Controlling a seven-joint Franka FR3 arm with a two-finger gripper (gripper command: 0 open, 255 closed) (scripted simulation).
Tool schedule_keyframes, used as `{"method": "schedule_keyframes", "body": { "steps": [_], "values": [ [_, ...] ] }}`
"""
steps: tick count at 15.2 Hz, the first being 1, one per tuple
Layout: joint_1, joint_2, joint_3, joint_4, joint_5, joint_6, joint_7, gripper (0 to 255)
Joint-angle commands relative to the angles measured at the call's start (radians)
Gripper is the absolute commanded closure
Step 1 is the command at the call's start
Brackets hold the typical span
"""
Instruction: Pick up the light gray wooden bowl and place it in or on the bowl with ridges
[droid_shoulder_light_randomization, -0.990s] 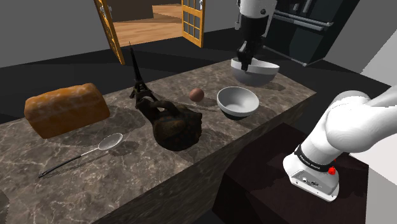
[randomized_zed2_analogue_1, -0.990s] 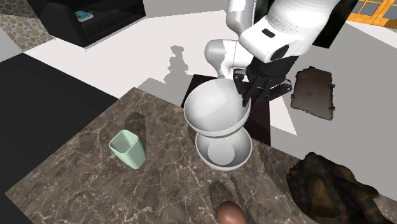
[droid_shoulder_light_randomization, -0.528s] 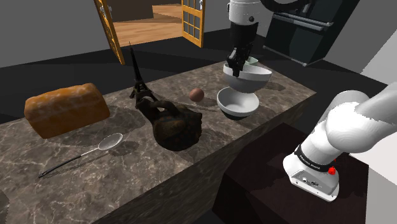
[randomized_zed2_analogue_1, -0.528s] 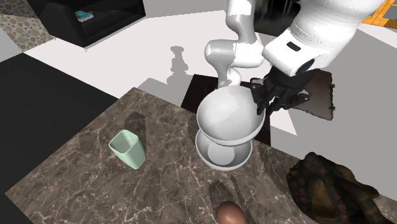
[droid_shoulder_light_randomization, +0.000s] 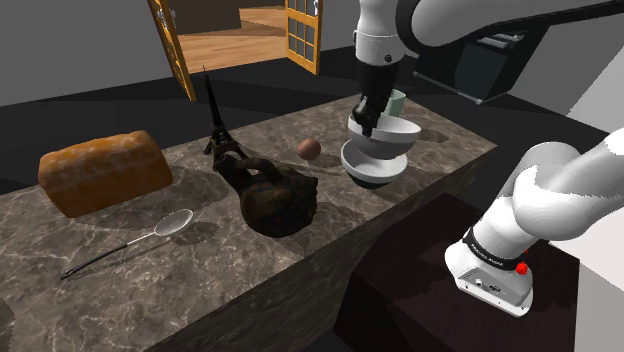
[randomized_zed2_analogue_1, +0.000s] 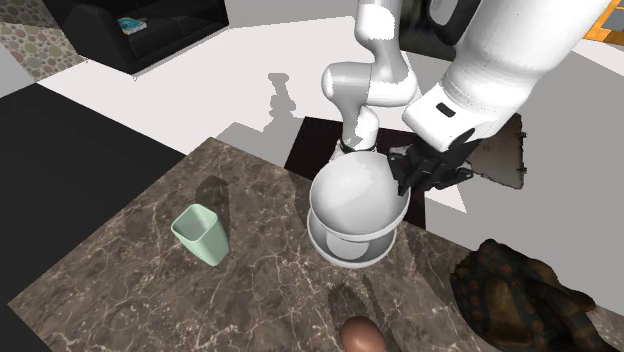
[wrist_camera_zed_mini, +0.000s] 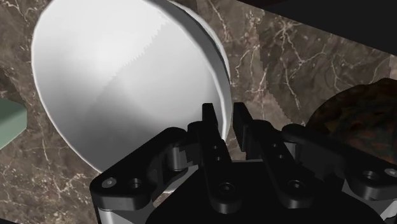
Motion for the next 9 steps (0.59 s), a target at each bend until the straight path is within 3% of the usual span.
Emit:
{"method": "schedule_keyframes", "body": {
  "steps": [1, 9],
  "values": [
    [0.001, 0.0, 0.002, -0.026, 0.001, 0.026, 0.002, 255],
    [0.002, 0.017, 0.01, -0.113, 0.003, 0.131, 0.012, 255]
  ]
}}
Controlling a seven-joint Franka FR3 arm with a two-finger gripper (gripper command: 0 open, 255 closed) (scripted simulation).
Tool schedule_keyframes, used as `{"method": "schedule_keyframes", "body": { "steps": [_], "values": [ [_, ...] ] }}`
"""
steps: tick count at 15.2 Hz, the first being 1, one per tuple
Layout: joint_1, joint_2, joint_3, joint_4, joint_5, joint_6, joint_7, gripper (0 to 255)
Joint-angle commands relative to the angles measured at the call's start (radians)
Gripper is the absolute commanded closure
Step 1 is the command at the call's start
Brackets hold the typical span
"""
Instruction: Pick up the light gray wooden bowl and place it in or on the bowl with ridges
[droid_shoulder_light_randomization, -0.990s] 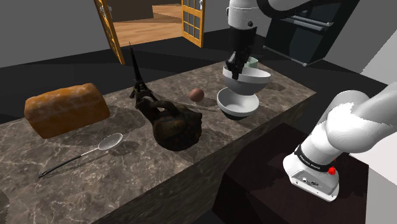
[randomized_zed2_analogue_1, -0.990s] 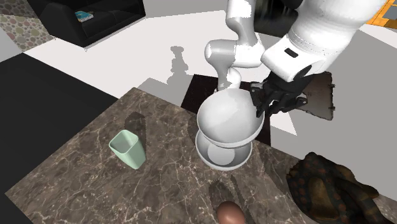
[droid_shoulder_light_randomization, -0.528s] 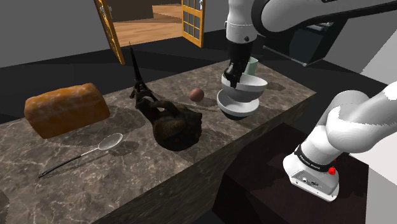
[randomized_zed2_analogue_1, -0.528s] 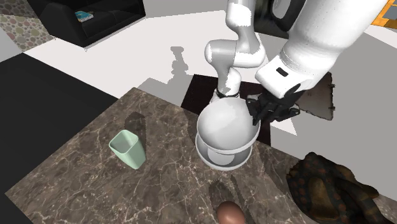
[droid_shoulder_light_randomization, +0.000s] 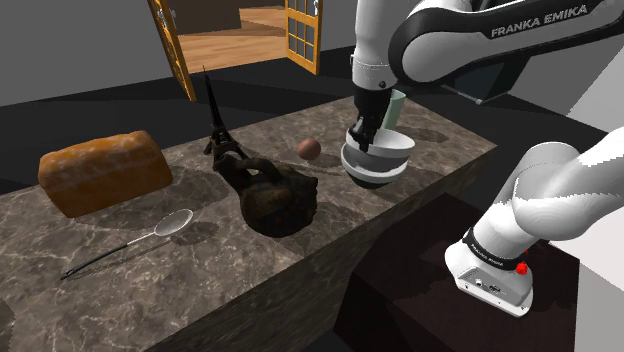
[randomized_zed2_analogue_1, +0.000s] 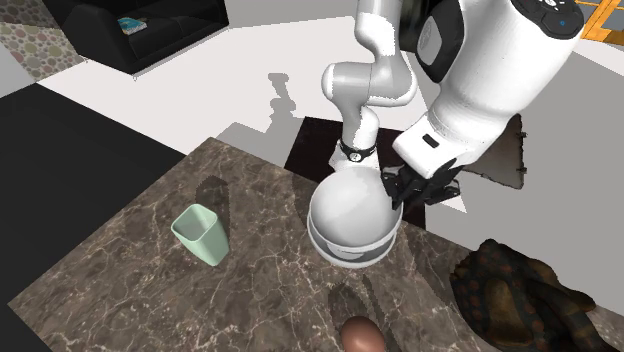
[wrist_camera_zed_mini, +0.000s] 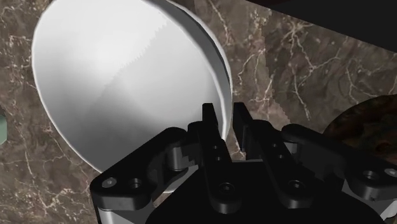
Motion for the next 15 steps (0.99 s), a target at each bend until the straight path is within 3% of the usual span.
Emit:
{"method": "schedule_keyframes", "body": {
  "steps": [1, 7, 8, 13, 15],
  "values": [
    [0.001, 0.001, 0.002, -0.008, 0.0, 0.011, 0.002, 255],
    [0.001, 0.001, 0.002, -0.008, 0.0, 0.011, 0.002, 255],
    [0.0, 0.001, 0.002, -0.008, 0.0, 0.011, 0.002, 0],
    [0.0, 0.001, 0.002, -0.008, 0.0, 0.01, 0.002, 0],
    [0.001, -0.006, 0.0, 0.054, 0.001, -0.059, 0.001, 0]
  ]
}}
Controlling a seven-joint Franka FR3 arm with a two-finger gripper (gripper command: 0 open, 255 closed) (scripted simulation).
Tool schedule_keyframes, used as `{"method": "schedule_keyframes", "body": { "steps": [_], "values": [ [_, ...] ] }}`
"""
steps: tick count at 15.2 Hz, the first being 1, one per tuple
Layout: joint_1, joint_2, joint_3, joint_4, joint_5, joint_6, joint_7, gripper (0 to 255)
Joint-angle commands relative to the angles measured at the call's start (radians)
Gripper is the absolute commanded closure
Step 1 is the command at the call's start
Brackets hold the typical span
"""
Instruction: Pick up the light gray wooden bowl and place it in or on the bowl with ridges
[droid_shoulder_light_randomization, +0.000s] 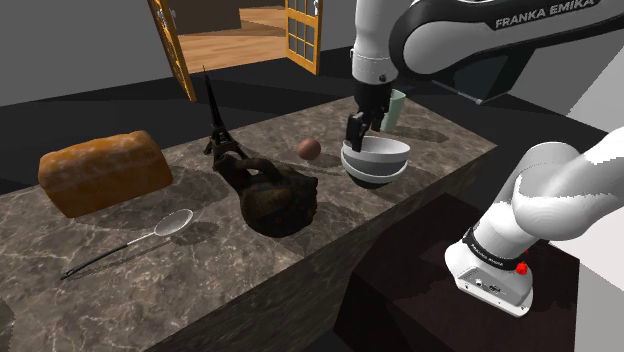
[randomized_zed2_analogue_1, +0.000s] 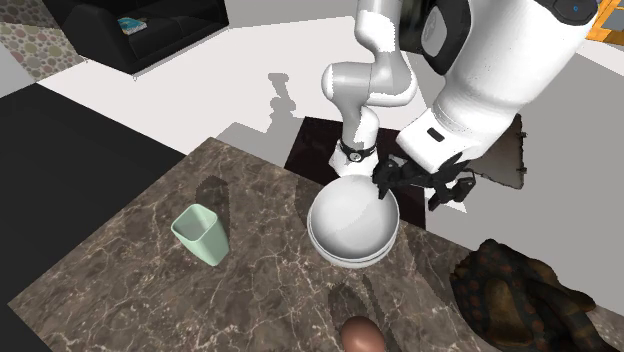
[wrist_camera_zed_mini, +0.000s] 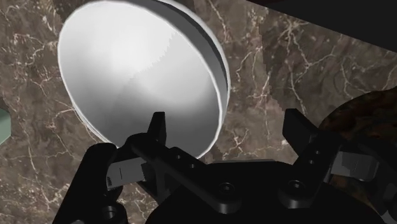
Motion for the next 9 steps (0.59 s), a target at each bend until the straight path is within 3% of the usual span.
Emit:
{"method": "schedule_keyframes", "body": {
  "steps": [1, 9],
  "values": [
    [0.001, -0.007, 0.0, 0.057, 0.001, -0.065, 0.0, 0],
    [0.001, -0.007, 0.0, 0.084, 0.001, -0.091, 0.0, 0]
  ]
}}
